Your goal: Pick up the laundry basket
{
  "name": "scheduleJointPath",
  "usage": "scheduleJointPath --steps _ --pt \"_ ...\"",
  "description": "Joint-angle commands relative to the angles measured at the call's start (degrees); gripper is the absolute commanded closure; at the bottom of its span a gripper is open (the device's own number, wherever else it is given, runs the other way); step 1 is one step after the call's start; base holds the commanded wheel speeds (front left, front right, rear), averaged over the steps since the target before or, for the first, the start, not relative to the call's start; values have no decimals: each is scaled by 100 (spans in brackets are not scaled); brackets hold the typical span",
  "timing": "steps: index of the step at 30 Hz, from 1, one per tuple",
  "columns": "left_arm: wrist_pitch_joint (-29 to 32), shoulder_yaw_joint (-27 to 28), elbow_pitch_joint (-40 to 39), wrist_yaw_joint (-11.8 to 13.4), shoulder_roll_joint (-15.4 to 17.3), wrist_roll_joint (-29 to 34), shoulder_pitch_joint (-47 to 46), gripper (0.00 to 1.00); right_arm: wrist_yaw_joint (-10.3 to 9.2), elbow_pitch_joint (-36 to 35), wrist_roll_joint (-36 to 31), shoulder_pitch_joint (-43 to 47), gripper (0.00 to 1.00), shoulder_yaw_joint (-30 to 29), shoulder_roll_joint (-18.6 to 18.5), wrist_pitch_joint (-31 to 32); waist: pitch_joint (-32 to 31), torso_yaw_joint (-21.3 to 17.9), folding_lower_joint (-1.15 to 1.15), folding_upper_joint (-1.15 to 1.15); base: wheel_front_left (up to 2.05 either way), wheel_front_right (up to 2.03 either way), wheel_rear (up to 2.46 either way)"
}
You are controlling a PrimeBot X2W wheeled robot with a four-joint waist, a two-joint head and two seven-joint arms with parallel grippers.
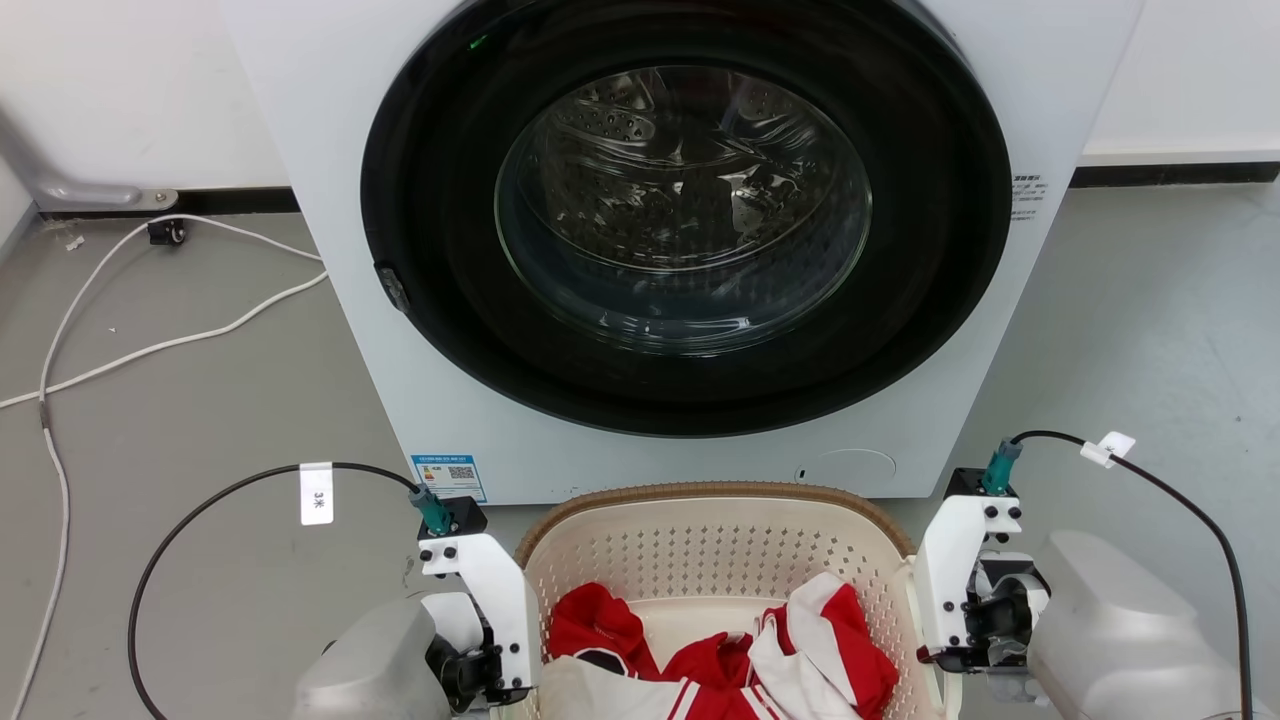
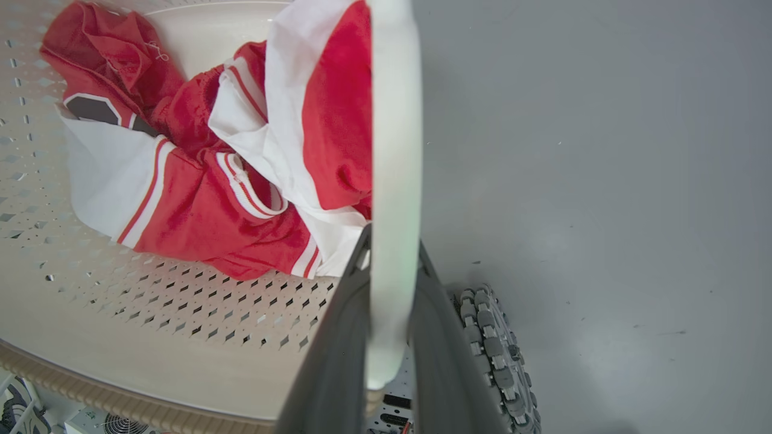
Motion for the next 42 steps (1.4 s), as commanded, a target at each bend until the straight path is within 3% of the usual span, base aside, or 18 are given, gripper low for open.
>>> scheduleJointPath --steps 1,42 --pt "-12 -34 -83 -81 -148 -64 -33 100 66 -60 -16 60 100 -39 179 17 0 1 0 0 0 0 0" --pt "-277 -473 -29 -82 -104 -486 -115 100 67 -59 -731 118 100 -869 319 197 57 -20 0 0 0 0 0"
